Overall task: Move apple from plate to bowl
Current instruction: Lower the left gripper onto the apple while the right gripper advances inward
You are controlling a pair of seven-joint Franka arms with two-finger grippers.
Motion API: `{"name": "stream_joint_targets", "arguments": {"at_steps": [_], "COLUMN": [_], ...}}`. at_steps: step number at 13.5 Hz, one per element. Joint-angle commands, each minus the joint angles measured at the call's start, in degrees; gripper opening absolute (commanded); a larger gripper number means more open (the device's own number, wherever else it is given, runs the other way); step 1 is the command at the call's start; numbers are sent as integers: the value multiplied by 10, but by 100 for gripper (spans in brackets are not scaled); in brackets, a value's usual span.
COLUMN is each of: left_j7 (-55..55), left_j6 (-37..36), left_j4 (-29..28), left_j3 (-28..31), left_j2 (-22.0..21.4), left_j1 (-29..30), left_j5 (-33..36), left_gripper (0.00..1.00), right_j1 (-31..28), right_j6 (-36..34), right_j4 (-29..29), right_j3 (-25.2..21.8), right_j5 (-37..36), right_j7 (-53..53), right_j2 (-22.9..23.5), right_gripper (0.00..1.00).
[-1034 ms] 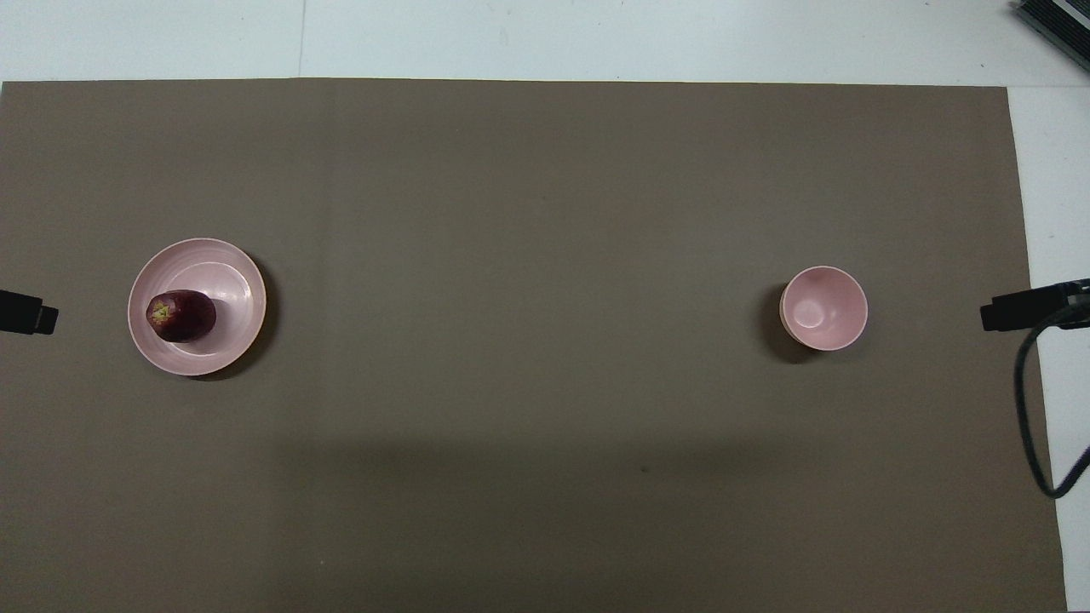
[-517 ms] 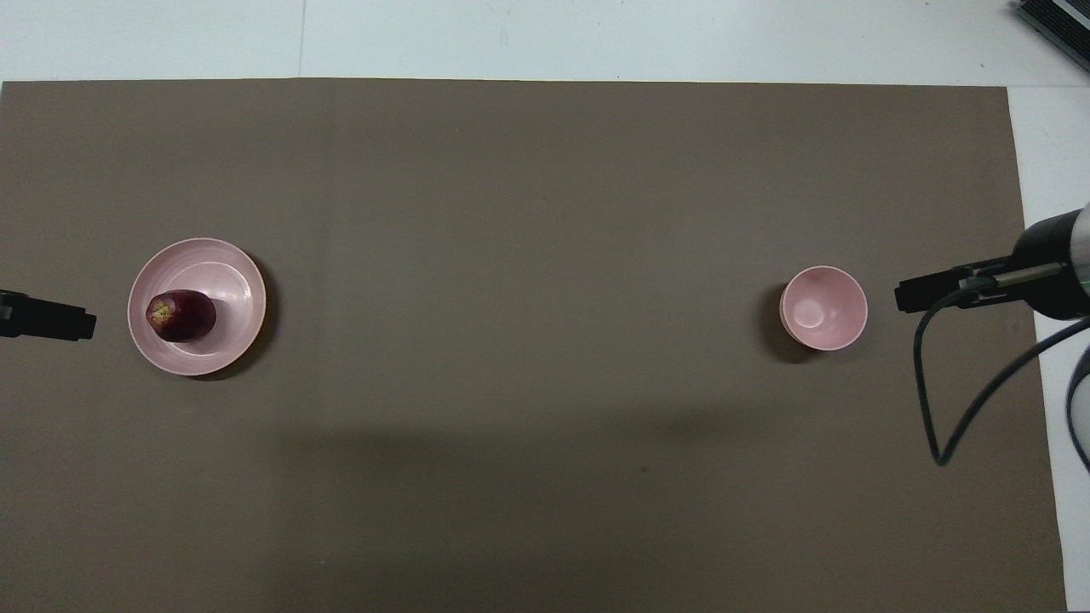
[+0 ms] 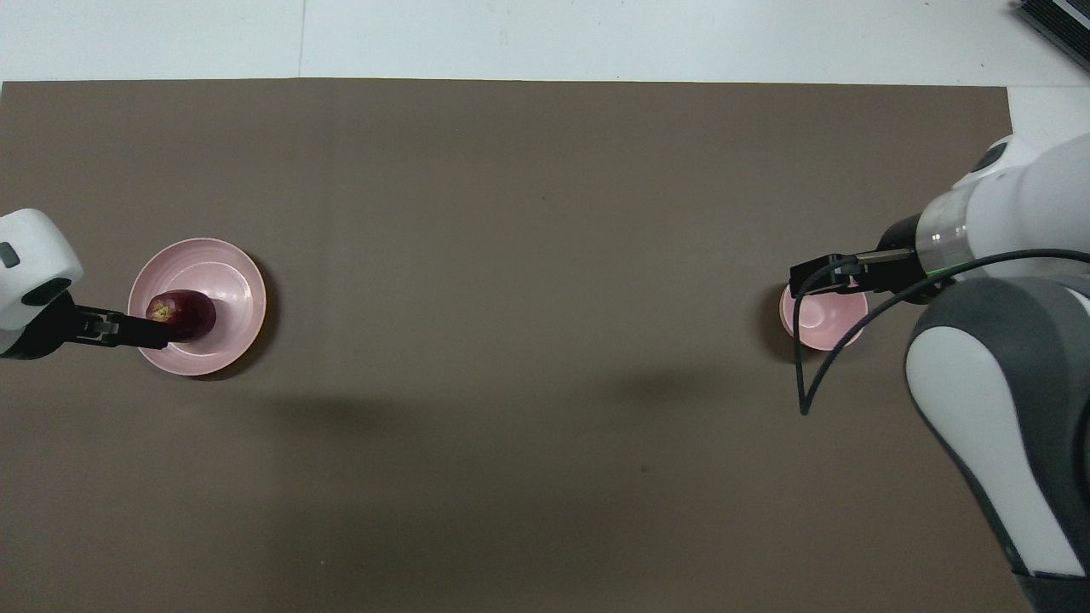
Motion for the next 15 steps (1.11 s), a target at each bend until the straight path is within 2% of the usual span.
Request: {"name": "stream_joint_targets", "arguments": {"at_steps": [1, 4, 8, 11, 13, 14, 15], "left_j7": [1, 1, -1, 1, 4, 6, 13], "left_j6": [79, 129, 199, 218, 262, 279, 281], "left_j4": [-41, -41, -42, -56, -77, -87, -88], "left_j3": [-1, -1, -3, -3, -3, -3, -3], "left_j2": [12, 38, 114, 126, 138, 140, 140], "left_j1": [15, 49, 64, 60, 52, 53, 54], "left_j5": [0, 0, -2, -42, -42, -42, -42], "left_gripper": [100, 100, 100, 100, 100, 97, 89], "right_j1": [7, 23, 40, 68, 84, 92, 105], "right_j6": [27, 69, 133, 152, 182, 193, 211], "right_j4": [-18, -23, -23, -21, -21, -18, -18], "right_j3": [0, -1, 0, -1, 0, 0, -1], "right_j5": [41, 52, 76, 93, 93, 104, 122], "right_j7": [23, 46, 101, 119, 144, 146, 147], "right_j2": [18, 40, 60, 77, 91, 101, 110], "right_gripper": [100, 100, 100, 100, 100, 100, 100]}}
